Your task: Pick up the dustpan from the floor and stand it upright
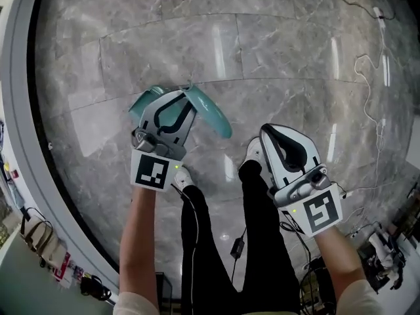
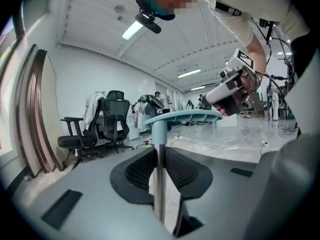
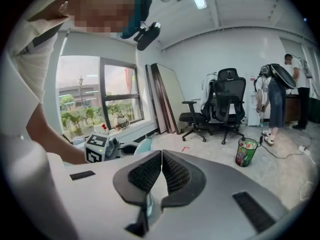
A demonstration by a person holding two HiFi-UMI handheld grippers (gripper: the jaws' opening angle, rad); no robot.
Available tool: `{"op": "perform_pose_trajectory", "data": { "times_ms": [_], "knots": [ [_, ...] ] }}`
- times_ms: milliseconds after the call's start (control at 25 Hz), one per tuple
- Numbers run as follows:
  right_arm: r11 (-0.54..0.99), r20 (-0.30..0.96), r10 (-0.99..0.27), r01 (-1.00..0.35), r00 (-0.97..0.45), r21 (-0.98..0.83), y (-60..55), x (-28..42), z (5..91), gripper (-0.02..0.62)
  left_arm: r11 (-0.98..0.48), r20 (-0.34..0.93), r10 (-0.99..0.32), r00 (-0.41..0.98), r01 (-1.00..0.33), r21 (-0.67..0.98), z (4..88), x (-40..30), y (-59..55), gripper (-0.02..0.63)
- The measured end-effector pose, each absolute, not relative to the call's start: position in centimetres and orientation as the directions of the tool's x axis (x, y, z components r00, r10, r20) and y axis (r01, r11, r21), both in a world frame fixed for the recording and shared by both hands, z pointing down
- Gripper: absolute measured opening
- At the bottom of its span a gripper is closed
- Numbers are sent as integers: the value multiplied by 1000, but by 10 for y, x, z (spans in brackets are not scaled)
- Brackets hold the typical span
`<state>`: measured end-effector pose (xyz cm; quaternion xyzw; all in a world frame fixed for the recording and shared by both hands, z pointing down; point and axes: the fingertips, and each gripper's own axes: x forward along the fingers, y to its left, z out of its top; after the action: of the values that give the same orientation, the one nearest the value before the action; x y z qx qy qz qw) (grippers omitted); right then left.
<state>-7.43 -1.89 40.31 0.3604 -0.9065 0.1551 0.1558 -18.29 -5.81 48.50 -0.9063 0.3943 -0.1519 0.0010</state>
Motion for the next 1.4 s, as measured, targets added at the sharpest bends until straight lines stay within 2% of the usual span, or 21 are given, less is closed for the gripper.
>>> {"op": "perform_pose_trajectory", "data": {
  "times_ms": [240, 480, 640, 1040, 1120, 1400],
  "knots": [
    [576, 351, -674, -760, -650, -301, 34, -155, 392, 18, -745, 222, -666, 713, -650, -149, 476, -223, -10, 80],
    [597, 344, -678, -759, -650, -258, 66, -199, 369, 18, -734, 207, -679, 704, -655, -180, 467, -270, 5, 80],
    [613, 361, -668, -757, -650, -228, 81, -205, 374, 18, -715, 181, -699, 691, -678, -174, 466, -280, 13, 80],
    [573, 359, -689, -777, -629, -261, 102, -209, 371, 18, -687, 230, -725, 649, -704, -182, 458, -310, 65, 75],
    [586, 348, -686, -769, -639, -257, 106, -210, 367, 18, -670, 235, -740, 630, -720, -178, 446, -312, 74, 12],
    [631, 265, -693, -742, -671, -227, 119, -194, 321, 18, -580, 191, -807, 559, -811, -78, 349, -280, 126, 11]
  ]
}}
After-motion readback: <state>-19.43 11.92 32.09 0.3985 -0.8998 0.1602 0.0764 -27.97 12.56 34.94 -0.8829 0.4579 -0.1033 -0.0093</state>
